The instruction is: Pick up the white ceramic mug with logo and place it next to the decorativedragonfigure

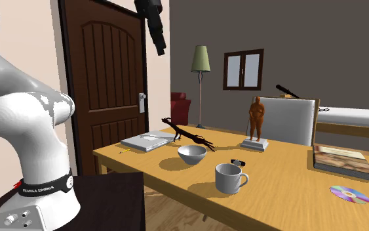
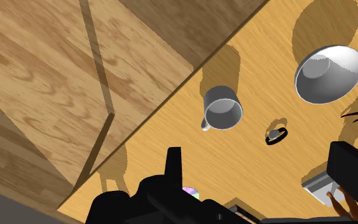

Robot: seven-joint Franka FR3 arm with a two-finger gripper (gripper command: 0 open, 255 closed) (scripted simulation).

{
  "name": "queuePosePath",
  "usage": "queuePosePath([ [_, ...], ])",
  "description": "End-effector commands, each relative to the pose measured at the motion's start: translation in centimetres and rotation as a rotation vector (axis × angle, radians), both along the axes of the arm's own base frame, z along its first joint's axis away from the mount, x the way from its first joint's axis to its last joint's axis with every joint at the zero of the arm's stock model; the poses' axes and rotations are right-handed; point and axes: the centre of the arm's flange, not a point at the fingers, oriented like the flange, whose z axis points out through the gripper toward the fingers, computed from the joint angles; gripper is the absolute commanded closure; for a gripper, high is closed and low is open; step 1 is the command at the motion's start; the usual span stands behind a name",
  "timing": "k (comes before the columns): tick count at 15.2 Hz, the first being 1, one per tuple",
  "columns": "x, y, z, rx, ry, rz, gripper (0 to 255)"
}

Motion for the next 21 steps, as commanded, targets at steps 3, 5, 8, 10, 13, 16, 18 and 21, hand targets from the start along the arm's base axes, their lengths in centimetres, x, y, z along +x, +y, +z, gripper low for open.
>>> queuePosePath([
  [3, 1.4, 0.7, -2.2, -0.004, 0.002, 0.003, 0],
  [5, 2.8, 1.4, -4.3, -0.008, 0.004, 0.007, 0],
  [8, 4.8, 2.4, -7.6, -0.013, 0.006, 0.012, 0],
  [10, 6.2, 3.1, -9.8, -0.017, 0.008, 0.015, 0],
  [13, 8.2, 4.1, -13.0, -0.023, 0.011, 0.02, 0],
  [16, 10.2, 5.1, -16.3, -0.029, 0.013, 0.025, 0],
  [18, 11.6, 5.8, -18.5, -0.032, 0.015, 0.029, 0],
  [21, 13.6, 6.8, -21.8, -0.038, 0.018, 0.034, 0],
])
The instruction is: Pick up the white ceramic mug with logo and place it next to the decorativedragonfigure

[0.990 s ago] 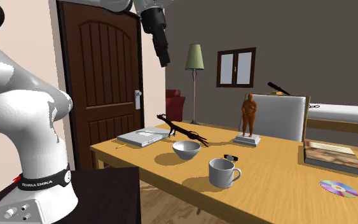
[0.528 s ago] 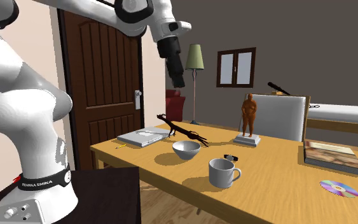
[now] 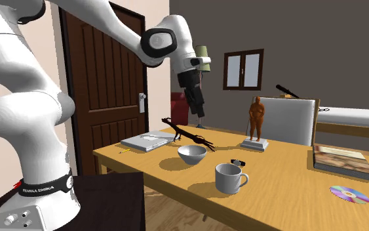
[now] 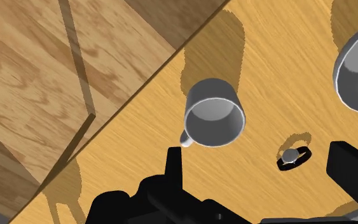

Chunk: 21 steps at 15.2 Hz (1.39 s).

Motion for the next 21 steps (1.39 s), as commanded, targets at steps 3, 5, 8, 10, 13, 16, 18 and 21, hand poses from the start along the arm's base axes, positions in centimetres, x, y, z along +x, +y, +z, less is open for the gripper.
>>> queuePosePath([
  [3, 2.5, 1.3, -4.2, -0.007, 0.002, 0.007, 0],
  [5, 3.8, 1.9, -6.5, -0.011, 0.004, 0.01, 0],
  [8, 5.8, 2.9, -9.8, -0.016, 0.006, 0.016, 0],
  [10, 7.1, 3.5, -12.0, -0.02, 0.008, 0.019, 0],
  [13, 9.0, 4.5, -15.4, -0.026, 0.011, 0.024, 0],
  [16, 11.0, 5.4, -18.7, -0.032, 0.014, 0.029, 0],
  [18, 12.0, 5.9, -20.5, -0.035, 0.015, 0.032, 0],
  [21, 12.3, 5.8, -22.1, -0.035, 0.015, 0.032, 0],
])
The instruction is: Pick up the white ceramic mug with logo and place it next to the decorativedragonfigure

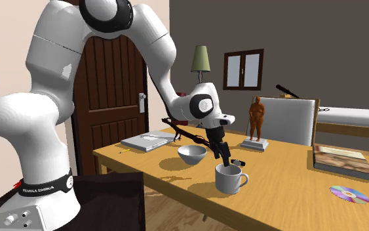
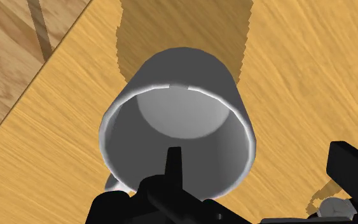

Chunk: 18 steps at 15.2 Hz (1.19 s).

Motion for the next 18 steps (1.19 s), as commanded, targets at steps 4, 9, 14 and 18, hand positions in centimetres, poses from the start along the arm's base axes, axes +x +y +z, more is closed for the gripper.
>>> queuePosePath([
  [4, 0.7, 0.0, -2.6, 0.0, 0.0, 0.0, 0],
  [9, 0.8, -0.1, -2.9, 0.0, 0.0, 0.0, 0],
  [14, 0.7, -0.1, -2.9, 0.0, 0.0, 0.0, 255],
  [18, 0.7, -0.1, -2.9, 0.0, 0.0, 0.0, 255],
])
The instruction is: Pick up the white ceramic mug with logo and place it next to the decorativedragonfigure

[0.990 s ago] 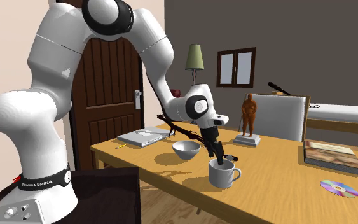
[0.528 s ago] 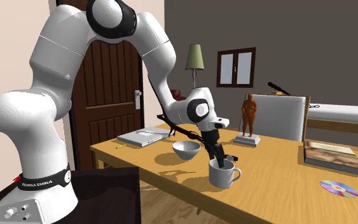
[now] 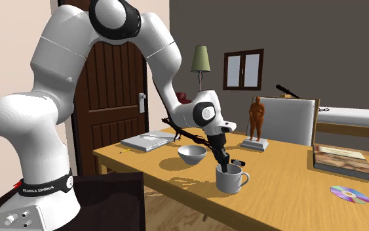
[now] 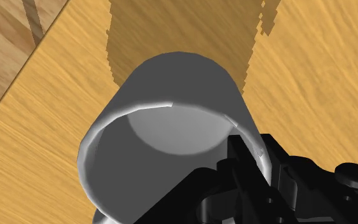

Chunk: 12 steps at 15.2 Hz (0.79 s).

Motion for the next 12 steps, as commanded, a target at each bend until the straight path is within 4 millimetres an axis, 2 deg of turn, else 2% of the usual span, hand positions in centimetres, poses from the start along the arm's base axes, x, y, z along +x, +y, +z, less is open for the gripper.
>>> queuePosePath([
  [1, 0.0, 0.0, 0.0, 0.0, 0.0, 0.0, 255],
  [4, 0.0, 0.0, 0.0, 0.0, 0.0, 0.0, 255],
  [12, 0.0, 0.0, 4.2, 0.0, 0.0, 0.0, 255],
])
